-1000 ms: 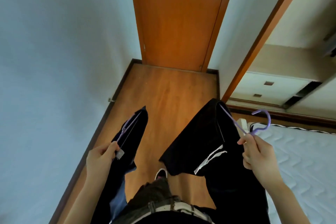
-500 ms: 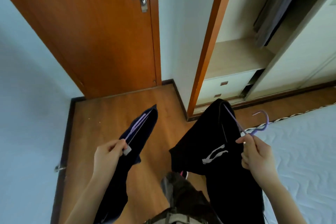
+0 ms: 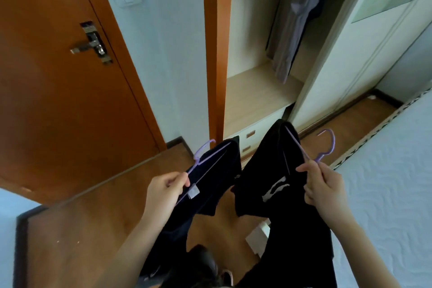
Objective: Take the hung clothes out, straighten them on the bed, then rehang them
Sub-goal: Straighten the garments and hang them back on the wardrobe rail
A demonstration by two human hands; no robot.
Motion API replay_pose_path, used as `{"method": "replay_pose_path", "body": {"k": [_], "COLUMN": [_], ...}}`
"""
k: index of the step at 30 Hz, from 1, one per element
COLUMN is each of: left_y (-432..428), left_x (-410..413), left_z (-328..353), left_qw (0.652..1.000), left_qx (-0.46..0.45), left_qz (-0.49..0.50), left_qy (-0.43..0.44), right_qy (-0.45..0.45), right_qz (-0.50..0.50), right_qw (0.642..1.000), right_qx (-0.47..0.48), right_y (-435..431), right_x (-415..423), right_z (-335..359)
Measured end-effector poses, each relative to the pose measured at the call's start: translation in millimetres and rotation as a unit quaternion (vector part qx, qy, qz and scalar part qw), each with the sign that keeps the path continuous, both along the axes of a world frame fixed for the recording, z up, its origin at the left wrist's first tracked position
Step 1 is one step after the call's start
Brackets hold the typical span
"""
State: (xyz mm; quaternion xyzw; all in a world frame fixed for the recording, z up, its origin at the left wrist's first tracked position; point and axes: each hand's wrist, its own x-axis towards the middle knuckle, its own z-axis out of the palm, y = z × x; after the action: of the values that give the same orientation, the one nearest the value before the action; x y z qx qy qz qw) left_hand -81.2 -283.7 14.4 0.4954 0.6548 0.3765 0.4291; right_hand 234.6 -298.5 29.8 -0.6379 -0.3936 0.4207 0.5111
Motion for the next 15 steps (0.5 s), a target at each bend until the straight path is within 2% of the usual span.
{"method": "replay_pose_path", "body": {"k": [6,15], "left_y": [143.5,310.3], "left_x": [53.1,139.6], "left_z": [10.7,95.3], "left_qw": [0.992,0.962], "left_qx": [-0.031,-0.001], "left_qz": [-0.042,-0.092], "left_qy": [-0.115,-0.258], "right_qy": [-0.033,-0.049], "right_qz": [-0.046,-0.099], "right_qw": [0.998,0.987], "right_qx": [0.035,0.113], "right_y": [103.7,250.9], "right_x": [15.1,45.4], "right_z": [22.1,105.0]}}
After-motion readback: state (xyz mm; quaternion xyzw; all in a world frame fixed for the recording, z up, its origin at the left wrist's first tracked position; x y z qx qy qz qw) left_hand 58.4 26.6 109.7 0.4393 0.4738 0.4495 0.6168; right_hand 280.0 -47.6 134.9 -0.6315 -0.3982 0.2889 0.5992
